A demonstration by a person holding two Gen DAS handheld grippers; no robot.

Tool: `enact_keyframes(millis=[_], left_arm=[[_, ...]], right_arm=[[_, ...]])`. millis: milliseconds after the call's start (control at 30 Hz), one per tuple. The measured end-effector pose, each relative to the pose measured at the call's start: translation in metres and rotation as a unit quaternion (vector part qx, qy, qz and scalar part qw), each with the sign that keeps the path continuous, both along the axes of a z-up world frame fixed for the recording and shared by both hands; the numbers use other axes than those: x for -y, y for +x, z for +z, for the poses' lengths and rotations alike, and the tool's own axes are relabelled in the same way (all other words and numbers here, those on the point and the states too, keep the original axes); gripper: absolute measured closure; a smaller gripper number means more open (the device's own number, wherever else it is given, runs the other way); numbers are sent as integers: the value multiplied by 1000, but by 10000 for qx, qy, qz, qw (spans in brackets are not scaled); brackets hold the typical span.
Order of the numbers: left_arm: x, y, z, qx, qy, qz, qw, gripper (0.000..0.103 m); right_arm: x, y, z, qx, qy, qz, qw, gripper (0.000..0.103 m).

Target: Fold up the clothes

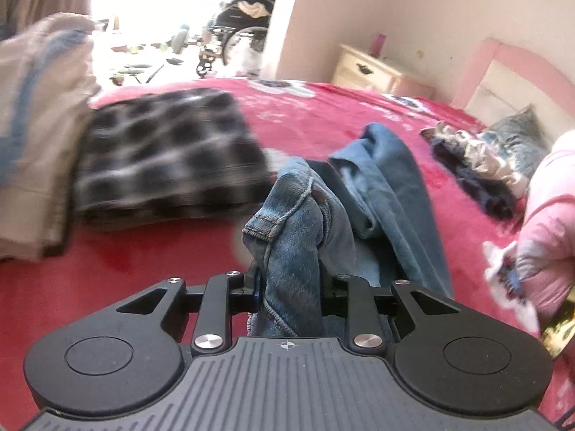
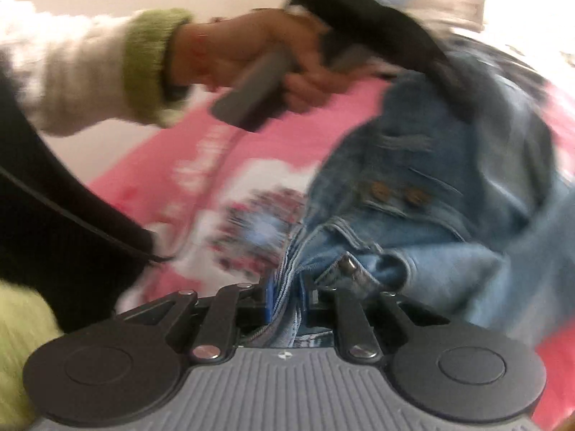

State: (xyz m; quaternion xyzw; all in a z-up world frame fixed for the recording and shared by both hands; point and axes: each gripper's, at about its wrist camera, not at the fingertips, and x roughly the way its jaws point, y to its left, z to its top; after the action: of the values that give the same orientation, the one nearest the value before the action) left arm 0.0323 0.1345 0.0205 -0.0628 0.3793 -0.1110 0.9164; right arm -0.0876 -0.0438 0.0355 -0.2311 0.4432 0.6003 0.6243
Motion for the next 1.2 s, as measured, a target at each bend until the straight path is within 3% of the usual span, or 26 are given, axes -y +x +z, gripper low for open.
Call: enact_keyframes(millis=[200, 367, 500, 600, 633, 700, 767, 867, 967, 1033, 1100, 1167, 1200], left_arm=[[-58, -30, 6, -225, 414, 253, 9986, 80], [-116, -42, 11, -258, 712, 651, 9950, 80], [-166, -36, 14, -249, 1064, 1069, 9882, 79], [-189, -23, -3, -347, 1610, 1174, 9793, 69], [-193, -20, -13, -442, 1763, 1185, 9762, 66], [-198, -18, -31, -612, 2006, 1248, 9698, 60], [-196, -25, -35, -464, 2124, 1285, 9676, 58], [-192, -33, -30, -214, 2177, 1363, 9662, 49], [-184, -38, -20, -112, 2066, 1462, 9674, 49], [-170, -40, -16, -44, 2009, 1342, 9704, 49], [-152, -40, -10, 9, 1862, 1136, 9759, 46], [-135, -39, -3, 50, 1706, 1022, 9800, 44], [-127, -38, 0, 71, 1600, 982, 9822, 44]], right_arm=[[-108, -2, -1, -891, 101, 1090, 9900, 87], [-185, -11, 7, -984, 768, 1366, 9827, 87], [-231, -10, -7, -841, 1293, 883, 9841, 86], [-252, -1, -32, -699, 1460, 304, 9864, 72], [-251, 6, -37, -699, 1442, 112, 9870, 60], [-241, 23, -43, -797, 1406, -242, 9866, 56], [-214, 45, -39, -1053, 1457, -548, 9822, 49], [-168, 85, -27, -1231, 1411, -1029, 9769, 47], [-112, 128, -14, -945, 1354, -1760, 9704, 47], [-69, 162, 2, -528, 1470, -2543, 9544, 47], [-30, 198, 15, -63, 1603, -3367, 9278, 40], [-3, 230, 23, 493, 1518, -4076, 8991, 38], [2, 246, 22, 605, 1368, -4221, 8941, 37]])
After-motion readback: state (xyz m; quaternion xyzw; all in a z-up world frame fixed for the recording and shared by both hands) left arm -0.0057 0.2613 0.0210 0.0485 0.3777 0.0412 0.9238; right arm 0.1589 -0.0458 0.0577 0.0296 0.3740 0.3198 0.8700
